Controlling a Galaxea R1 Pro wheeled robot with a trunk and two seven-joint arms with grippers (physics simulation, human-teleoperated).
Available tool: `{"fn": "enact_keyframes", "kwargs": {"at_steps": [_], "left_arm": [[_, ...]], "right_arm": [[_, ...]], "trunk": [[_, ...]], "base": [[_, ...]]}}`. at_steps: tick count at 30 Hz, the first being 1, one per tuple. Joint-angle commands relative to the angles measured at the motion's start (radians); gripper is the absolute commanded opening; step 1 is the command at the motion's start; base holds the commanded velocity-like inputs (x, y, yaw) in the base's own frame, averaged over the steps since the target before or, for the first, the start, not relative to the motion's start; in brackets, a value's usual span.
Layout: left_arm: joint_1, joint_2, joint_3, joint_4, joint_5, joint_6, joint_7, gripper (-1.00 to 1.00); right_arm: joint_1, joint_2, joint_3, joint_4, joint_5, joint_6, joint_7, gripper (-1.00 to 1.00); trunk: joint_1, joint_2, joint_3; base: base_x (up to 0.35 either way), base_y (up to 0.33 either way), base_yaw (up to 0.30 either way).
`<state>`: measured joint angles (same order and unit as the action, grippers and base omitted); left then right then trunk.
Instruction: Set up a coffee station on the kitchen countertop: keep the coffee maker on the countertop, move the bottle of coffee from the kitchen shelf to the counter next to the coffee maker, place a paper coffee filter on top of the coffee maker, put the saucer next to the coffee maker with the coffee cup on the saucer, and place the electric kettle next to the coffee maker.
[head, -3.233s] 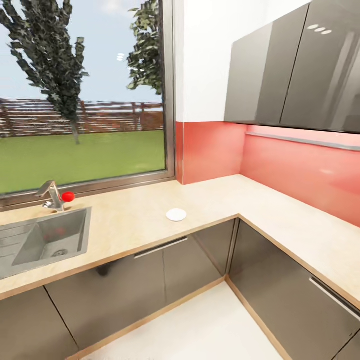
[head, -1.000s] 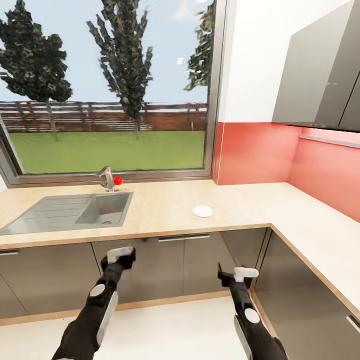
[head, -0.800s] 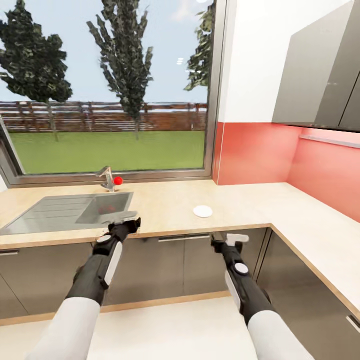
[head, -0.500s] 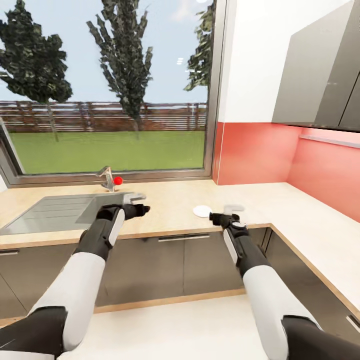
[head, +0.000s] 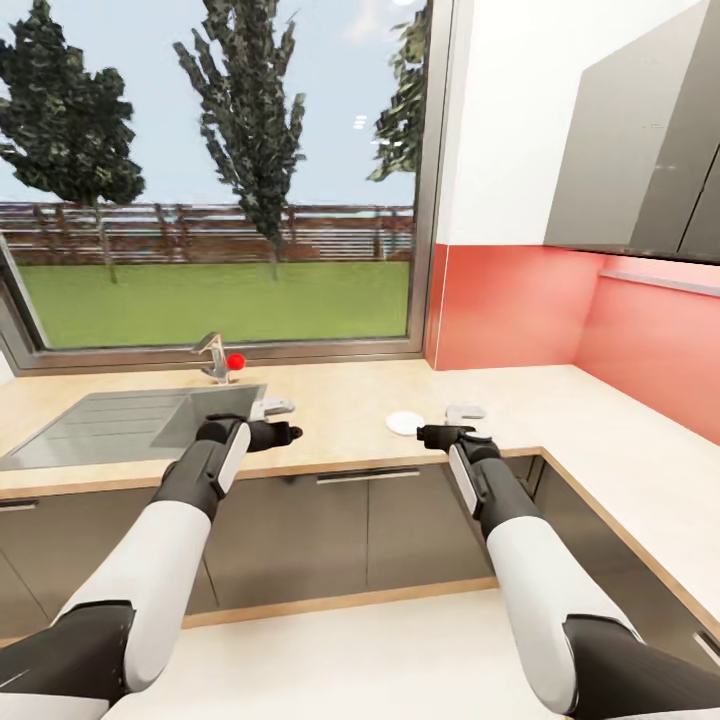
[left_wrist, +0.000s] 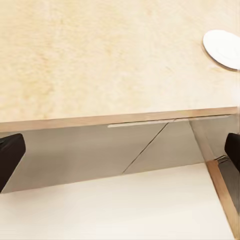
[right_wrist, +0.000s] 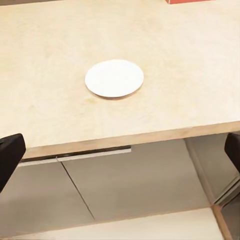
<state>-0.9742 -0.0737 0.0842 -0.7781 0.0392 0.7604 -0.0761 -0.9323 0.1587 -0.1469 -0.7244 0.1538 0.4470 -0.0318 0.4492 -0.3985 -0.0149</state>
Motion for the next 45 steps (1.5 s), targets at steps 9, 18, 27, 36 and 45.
{"fn": "enact_keyframes", "kwargs": {"at_steps": [9,18,27,36,45], "left_arm": [[0.006,0.001,0.007,0.011,0.005,0.001,-0.056,1.00],[0.008,-0.001,0.005,0.013,0.006,0.000,-0.057,1.00],[0.011,-0.006,0.007,0.014,0.007,0.000,-0.059,1.00],[0.049,-0.018,-0.004,0.043,0.000,-0.001,-0.044,1.00],[0.100,-0.017,0.000,0.032,-0.035,-0.005,-0.035,1.00]], "right_arm": [[0.000,0.003,-0.003,0.010,0.010,0.005,0.003,1.00],[0.006,0.003,-0.003,0.013,0.012,0.010,0.003,1.00],[0.006,0.005,-0.002,0.032,0.012,0.010,0.003,1.00],[0.016,0.016,-0.003,0.030,0.011,0.005,0.017,1.00],[0.022,0.016,0.001,0.050,0.012,0.001,-0.033,1.00]], "trunk": [[0.001,-0.001,-0.002],[0.001,-0.001,-0.002],[0.001,-0.001,-0.002],[0.001,-0.002,-0.002],[0.001,-0.002,-0.002]], "base": [[0.289,-0.009,0.000],[0.242,-0.231,0.000],[0.184,-0.286,0.000],[0.119,-0.091,0.000],[0.178,-0.028,0.000]]}}
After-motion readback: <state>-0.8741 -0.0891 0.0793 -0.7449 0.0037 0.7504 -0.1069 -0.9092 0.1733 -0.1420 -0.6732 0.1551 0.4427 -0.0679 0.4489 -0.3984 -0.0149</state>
